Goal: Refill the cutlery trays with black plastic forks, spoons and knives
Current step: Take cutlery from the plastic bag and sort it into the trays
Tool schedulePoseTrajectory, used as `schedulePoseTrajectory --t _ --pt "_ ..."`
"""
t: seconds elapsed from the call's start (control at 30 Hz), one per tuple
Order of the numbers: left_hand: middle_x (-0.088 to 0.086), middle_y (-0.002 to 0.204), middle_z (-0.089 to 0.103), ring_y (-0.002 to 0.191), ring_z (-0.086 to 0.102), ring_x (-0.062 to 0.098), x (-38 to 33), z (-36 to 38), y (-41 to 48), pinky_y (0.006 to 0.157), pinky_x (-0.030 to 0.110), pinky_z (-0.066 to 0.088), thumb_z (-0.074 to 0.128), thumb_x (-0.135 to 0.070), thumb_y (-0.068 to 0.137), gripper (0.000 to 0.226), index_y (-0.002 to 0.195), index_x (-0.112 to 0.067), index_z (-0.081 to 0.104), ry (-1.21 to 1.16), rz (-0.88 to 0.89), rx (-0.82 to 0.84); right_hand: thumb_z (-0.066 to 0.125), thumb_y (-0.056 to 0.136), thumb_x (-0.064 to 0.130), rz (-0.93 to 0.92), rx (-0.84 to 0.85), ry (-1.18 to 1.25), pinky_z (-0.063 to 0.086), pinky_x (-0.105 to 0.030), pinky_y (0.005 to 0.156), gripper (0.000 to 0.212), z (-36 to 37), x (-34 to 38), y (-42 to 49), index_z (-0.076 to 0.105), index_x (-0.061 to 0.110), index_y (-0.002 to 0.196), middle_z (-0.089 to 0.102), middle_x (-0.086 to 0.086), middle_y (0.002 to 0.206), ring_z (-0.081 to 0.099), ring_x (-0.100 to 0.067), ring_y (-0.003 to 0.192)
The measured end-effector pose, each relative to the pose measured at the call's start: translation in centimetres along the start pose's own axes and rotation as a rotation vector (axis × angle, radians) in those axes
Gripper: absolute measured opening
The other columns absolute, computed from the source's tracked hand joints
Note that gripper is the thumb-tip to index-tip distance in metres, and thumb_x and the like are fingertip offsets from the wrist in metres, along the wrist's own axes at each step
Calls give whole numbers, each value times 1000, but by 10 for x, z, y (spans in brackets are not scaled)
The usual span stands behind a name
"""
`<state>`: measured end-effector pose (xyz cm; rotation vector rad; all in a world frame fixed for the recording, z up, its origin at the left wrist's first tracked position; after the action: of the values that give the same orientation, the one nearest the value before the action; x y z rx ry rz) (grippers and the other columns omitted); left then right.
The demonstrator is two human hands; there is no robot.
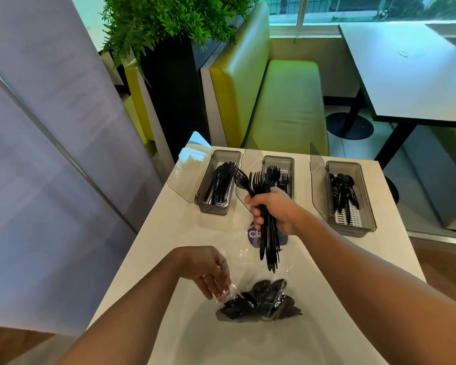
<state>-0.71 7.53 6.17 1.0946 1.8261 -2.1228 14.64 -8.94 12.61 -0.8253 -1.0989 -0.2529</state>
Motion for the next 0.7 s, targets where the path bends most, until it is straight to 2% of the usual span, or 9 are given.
schedulePoseTrajectory --t 0.17,0.27,0.37,0.47,0.6,0.7 --pt "18 94 75 80 77 29 6 2 -3 72 38 63 66 1 91 10 87 -7 70 107 -199 162 54 94 3 -17 -70 136 46 -31 51 7 6 12 4 60 8 93 48 -4 60 44 -18 48" --pt "16 95 76 81 77 30 3 3 -5 70 36 62 66 -1 92 8 88 -7 68 106 -215 181 56 93 4 -29 -93 112 47 -31 51 5 4 18 7 59 7 96 50 -3 60 46 -18 48" --pt "23 109 73 86 75 35 0 -2 -3 72 38 62 68 0 89 10 93 -7 61 45 -108 38 57 93 4 -48 -112 64 46 -32 51 4 2 15 9 59 7 95 50 -3 60 46 -18 50" --pt "20 111 74 93 74 39 -6 -7 -2 75 44 62 74 -3 87 25 105 -6 56 -31 1 -100 55 94 3 -60 -138 37 44 -32 51 5 0 9 12 59 7 95 49 -4 59 45 -19 49" --pt "12 116 73 103 72 33 -25 -13 0 81 47 59 77 -21 88 37 117 -9 58 -42 210 -333 58 95 6 -62 -190 -15 40 -32 51 3 0 4 13 59 7 93 48 -4 60 44 -18 49" --pt "11 120 70 106 71 30 -48 -12 -2 87 49 57 77 -23 87 36 117 -16 58 -163 422 -470 64 95 13 -51 -197 -37 40 -31 50 11 2 2 16 58 10 87 48 -4 60 45 -18 48"
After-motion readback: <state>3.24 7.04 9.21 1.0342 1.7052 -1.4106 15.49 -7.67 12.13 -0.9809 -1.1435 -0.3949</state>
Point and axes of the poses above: each hand's wrist, its own y-axis towards the middle knuckle, its own z-axis out of the palm, x = y × z, the point moved 1 cm from there along y, towards the middle knuckle
